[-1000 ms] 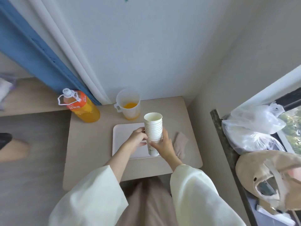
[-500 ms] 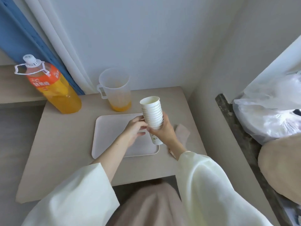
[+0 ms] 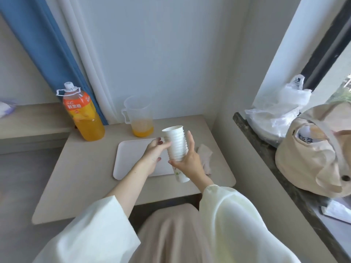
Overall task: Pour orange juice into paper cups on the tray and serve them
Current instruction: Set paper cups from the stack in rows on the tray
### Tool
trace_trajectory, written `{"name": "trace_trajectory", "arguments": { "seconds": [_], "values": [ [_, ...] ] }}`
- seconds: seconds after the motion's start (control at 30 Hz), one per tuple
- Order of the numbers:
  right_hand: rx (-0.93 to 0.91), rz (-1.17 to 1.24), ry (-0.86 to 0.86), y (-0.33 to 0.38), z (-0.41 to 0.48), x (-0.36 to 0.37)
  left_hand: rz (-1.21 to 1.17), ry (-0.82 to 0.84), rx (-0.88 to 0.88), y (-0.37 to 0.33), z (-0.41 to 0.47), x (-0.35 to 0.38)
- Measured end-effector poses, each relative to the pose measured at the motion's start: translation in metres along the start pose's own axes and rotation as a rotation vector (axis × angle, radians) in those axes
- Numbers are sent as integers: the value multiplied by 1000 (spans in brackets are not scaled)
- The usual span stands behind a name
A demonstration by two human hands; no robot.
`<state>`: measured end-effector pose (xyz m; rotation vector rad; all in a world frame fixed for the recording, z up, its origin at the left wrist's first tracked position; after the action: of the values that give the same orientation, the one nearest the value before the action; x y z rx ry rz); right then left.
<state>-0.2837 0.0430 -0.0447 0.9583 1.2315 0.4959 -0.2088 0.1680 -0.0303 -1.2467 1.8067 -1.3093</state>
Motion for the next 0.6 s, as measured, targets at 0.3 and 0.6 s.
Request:
{"name": "trace_trajectory", "arguments": {
  "seconds": [0.3,0.6],
  "values": [
    [-27,-129,15,25,-59,-9,160,-44,145,-38,-48,20],
    [-40,-247,29,32,-68,-15,131,-103,207,-44,-62,19]
  ]
}}
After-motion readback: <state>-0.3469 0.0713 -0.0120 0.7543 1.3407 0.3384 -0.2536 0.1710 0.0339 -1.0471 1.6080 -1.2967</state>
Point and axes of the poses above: each hand's wrist, its own z-axis towards the middle knuckle, its own x-axis out of the palm, y = z × x, the point moved 3 cm from there along z, towards the middle knuckle, and after that the axes turned 2 degrees about y, right-handed, at the moved point
